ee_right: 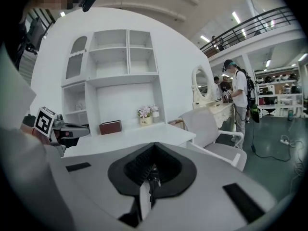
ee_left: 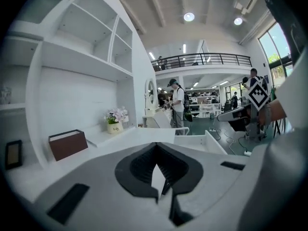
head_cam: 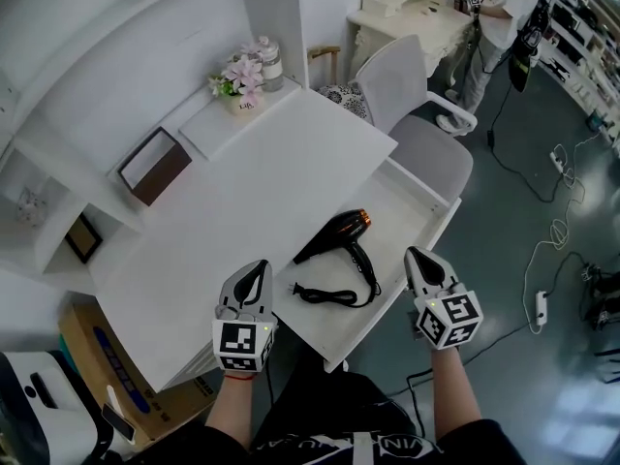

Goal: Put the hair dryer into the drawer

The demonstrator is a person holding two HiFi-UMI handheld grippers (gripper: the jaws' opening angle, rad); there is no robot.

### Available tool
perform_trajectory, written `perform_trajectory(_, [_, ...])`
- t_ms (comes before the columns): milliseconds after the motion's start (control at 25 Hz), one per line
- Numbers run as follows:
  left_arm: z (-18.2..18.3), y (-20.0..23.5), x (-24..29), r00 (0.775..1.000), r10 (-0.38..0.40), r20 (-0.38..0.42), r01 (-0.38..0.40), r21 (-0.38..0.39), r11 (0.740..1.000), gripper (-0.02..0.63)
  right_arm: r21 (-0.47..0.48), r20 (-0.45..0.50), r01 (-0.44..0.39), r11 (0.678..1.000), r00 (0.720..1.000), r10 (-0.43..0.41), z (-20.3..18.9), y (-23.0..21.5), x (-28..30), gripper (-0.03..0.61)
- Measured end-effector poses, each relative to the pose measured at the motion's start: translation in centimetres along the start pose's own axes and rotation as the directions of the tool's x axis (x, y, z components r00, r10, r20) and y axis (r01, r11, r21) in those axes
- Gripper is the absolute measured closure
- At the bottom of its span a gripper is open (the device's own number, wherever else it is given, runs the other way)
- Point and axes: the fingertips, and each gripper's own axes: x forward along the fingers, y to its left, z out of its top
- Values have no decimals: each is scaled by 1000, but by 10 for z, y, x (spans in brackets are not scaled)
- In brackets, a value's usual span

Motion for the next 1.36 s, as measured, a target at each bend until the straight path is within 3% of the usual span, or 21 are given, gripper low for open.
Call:
perform_trajectory(240, [20,14,-25,995,33,97,-24,-92,995,609,-7,72,14,1000,997,-14,18,12,-22,575])
perform_trajectory(720, [40,17,-61,983,62,175,-45,-98,994,609,-15,133,34,999,991,-32,31,31,-54,575])
perform_trajectory(1360, [47,17,-94,973,79,216,-56,-115,992,609,-14,159,29,999,987,-27,35,48,-75,575])
